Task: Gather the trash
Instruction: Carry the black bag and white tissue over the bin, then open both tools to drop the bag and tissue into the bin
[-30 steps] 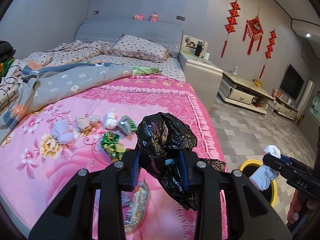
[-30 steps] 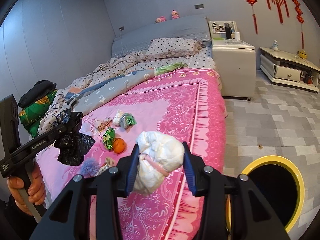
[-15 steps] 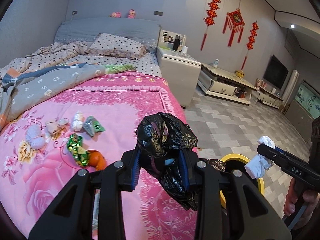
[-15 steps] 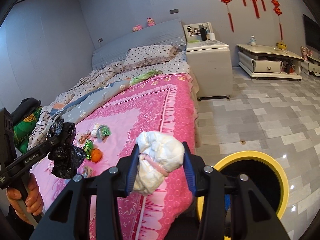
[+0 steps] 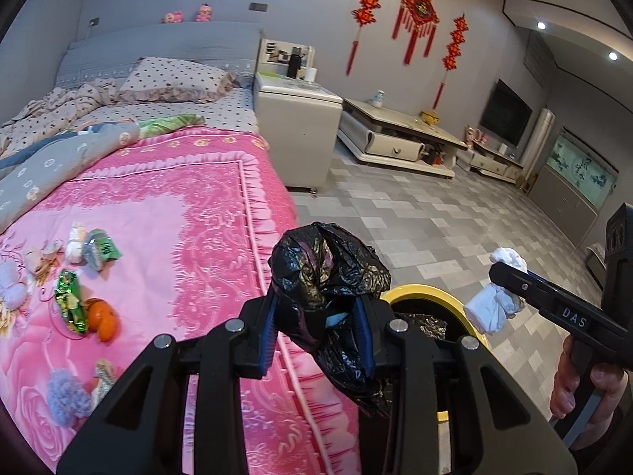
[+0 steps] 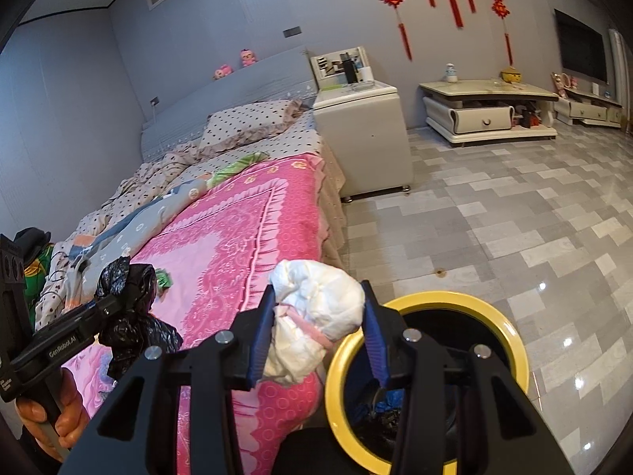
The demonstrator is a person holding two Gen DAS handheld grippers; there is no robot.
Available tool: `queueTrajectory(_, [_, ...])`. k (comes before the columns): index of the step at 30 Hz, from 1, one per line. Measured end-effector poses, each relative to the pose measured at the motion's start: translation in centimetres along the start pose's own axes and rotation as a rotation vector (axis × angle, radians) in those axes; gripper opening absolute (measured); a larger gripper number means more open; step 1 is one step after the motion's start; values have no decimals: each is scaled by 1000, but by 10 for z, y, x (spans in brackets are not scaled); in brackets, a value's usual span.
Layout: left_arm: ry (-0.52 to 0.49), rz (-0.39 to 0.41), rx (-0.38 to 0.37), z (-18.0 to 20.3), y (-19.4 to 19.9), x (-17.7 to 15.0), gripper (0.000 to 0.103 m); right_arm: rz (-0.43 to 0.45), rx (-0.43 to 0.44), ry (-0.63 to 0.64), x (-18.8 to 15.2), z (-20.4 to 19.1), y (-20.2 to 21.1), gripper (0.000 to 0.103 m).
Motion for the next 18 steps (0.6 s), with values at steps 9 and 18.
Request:
queueTrajectory(9, [-40,-82,-57,39,-53,-14,31,-13,-84,-68,-5,52,-14,39])
queueTrajectory(18, [-63,-174,-96,65,-109,-40,32,-38,-179,-108,-15,95,-33,39])
Point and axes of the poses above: each gripper's, at about its wrist camera, not at the fingertips, and y roughly against the way its jaws point, z to its right, x to its top, the point moved 6 cm from there along -y, roughly the way its jaws point, and after that the axes turned 7 degrees about -x, right-handed, at the moved point
